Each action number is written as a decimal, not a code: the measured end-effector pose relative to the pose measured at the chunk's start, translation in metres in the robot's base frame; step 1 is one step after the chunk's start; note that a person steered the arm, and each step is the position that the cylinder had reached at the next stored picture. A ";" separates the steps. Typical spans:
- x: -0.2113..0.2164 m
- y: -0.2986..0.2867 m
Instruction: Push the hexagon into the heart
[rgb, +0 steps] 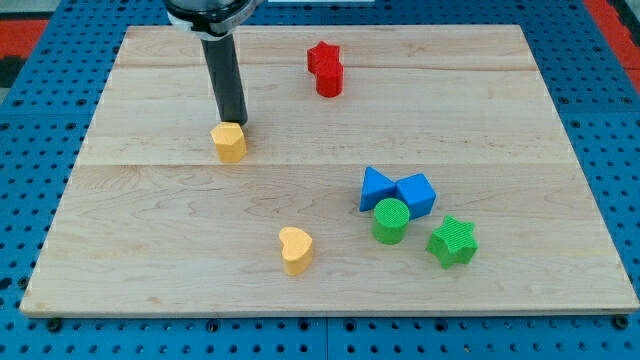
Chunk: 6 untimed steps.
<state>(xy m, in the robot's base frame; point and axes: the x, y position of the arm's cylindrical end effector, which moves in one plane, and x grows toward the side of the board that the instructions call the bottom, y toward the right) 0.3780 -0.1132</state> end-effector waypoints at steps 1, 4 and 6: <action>0.050 0.027; 0.023 0.006; 0.115 0.013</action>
<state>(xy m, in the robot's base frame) 0.4925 -0.1003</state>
